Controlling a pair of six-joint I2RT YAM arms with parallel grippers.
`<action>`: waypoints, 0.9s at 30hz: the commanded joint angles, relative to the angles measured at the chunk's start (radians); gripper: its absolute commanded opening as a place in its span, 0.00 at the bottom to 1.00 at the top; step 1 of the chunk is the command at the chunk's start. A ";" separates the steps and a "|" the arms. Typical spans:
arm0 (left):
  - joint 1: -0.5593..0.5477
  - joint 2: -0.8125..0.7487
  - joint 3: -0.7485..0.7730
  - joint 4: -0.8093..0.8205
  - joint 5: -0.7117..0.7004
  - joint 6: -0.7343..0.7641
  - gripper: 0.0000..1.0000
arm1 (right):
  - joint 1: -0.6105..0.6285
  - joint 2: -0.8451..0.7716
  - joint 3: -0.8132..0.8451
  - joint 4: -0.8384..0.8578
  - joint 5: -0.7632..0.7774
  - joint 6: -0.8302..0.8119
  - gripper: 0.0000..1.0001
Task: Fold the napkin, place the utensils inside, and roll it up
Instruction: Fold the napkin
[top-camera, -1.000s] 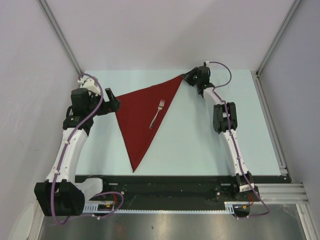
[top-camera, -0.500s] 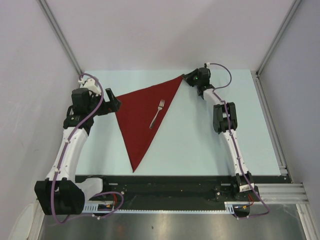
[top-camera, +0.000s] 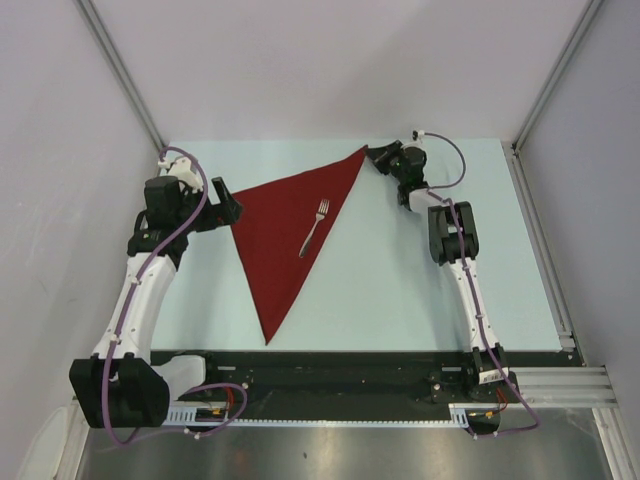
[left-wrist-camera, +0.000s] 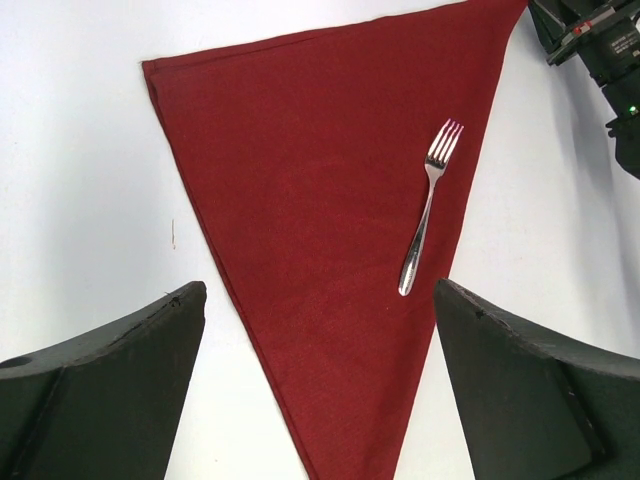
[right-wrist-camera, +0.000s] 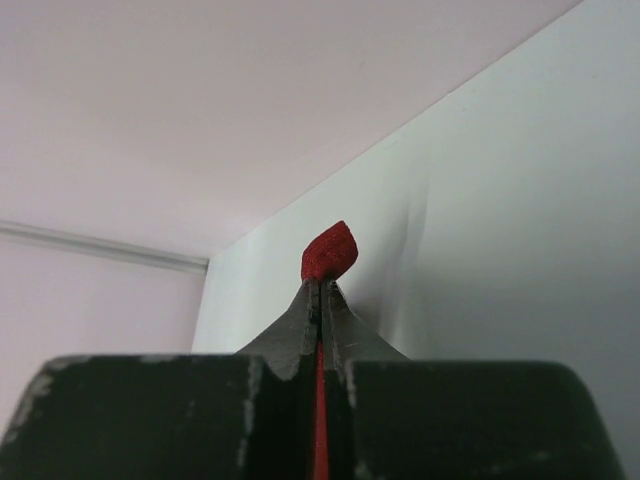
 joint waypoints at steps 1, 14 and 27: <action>0.001 -0.012 0.024 0.013 -0.005 0.023 1.00 | 0.002 -0.088 -0.054 0.189 -0.104 0.039 0.00; 0.001 -0.043 0.017 0.027 0.014 0.016 0.99 | 0.067 -0.325 -0.339 0.305 -0.297 -0.008 0.00; 0.001 -0.075 0.015 0.033 0.024 0.014 1.00 | 0.206 -0.489 -0.632 0.418 -0.408 0.000 0.00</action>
